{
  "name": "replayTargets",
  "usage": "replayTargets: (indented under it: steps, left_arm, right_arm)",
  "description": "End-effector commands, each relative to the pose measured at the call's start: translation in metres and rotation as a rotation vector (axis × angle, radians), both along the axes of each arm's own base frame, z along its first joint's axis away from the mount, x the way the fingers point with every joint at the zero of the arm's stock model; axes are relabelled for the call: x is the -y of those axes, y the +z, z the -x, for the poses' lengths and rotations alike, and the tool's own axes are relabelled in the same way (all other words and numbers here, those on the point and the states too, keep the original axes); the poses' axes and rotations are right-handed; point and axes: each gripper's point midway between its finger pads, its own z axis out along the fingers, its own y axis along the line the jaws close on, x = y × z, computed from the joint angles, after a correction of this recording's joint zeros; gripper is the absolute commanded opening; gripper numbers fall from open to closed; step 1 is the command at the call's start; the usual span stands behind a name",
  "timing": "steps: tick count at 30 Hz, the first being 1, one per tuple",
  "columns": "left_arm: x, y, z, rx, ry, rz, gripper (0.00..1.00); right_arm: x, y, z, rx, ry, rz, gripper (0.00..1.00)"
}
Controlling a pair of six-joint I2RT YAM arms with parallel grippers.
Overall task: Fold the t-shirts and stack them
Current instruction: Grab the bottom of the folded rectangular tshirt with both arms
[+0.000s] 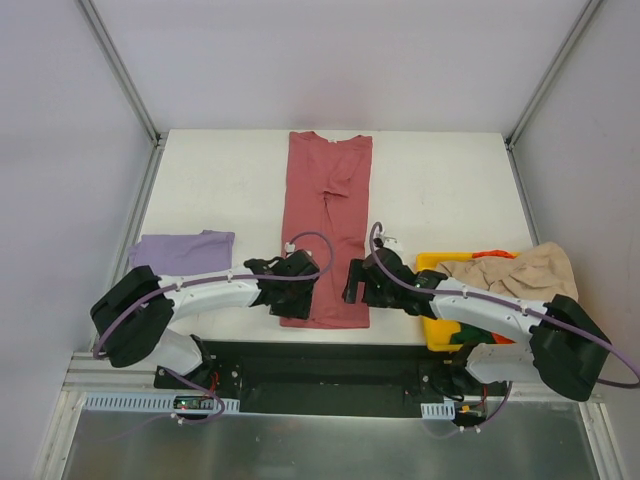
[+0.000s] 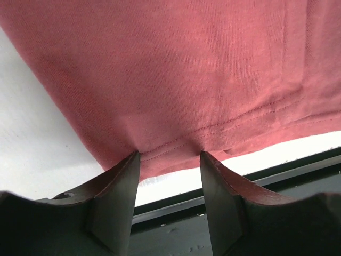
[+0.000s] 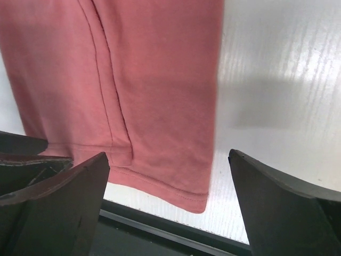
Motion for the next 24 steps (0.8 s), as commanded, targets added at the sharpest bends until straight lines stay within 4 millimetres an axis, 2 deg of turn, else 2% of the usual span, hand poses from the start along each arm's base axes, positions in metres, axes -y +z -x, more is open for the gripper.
replayTargets:
  steps: [1,3,7,9,14,18,24]
  left_arm:
    - [0.005,-0.002,0.001,-0.01,-0.004,-0.033,0.47]
    - [0.003,-0.005,0.0,-0.001,-0.004,-0.075,0.47]
    - [0.0,-0.005,-0.001,0.023,-0.006,-0.165,0.37]
    - [-0.001,-0.005,-0.002,0.032,-0.006,-0.192,0.28]
    - [0.001,-0.002,-0.002,0.046,-0.023,-0.215,0.18]
    - [0.002,0.005,-0.002,0.051,-0.027,-0.207,0.18]
    - [0.007,0.017,0.001,0.055,-0.039,-0.155,0.23]
  right_arm:
    - [0.013,0.003,-0.002,0.03,-0.066,0.11,0.97]
    - [0.018,-0.001,0.002,0.026,-0.071,0.142,0.97]
    - [0.018,-0.007,0.009,0.011,-0.066,0.153,0.98]
    - [0.018,-0.011,0.013,0.005,-0.057,0.168,0.98]
    - [0.024,-0.013,0.016,-0.004,-0.06,0.203,0.99]
    - [0.024,-0.011,0.018,0.0,-0.052,0.197,0.99]
    - [0.006,-0.006,0.026,-0.015,0.0,0.106,0.94]
